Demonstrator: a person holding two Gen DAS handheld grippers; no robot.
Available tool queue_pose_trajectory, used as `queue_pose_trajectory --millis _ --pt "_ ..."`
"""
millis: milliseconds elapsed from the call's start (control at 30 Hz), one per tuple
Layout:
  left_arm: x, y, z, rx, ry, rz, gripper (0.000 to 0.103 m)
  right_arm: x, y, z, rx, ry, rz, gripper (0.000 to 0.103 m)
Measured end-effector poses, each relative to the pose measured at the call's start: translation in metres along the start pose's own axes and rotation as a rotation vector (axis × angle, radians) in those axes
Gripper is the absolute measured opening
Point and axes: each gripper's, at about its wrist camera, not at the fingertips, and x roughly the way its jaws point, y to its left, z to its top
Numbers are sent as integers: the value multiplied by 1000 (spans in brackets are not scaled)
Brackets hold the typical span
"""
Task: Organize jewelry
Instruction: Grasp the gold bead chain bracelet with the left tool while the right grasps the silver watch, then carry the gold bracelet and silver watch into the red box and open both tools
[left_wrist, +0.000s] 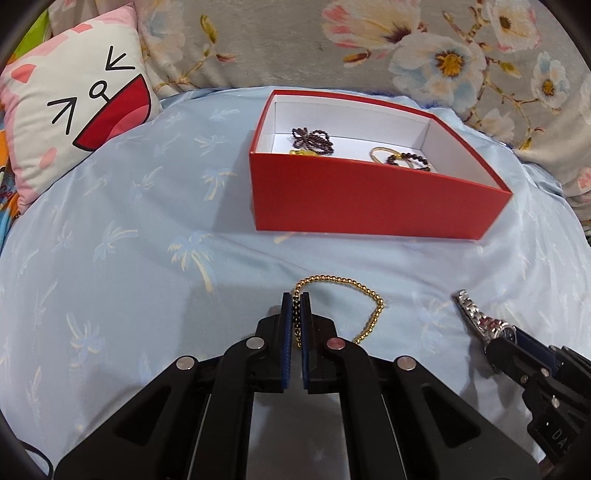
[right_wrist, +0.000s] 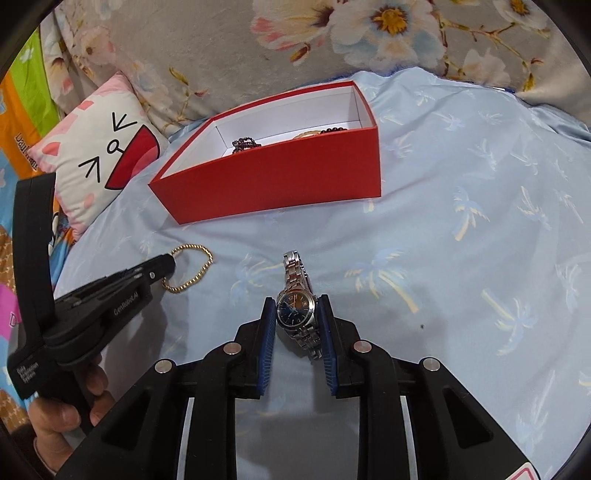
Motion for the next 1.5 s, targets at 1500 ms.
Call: queue_pose_trajectory --millis 1500 --pt "-96 -44 86 113 -176 -87 4 -76 16 90 -26 -221 96 22"
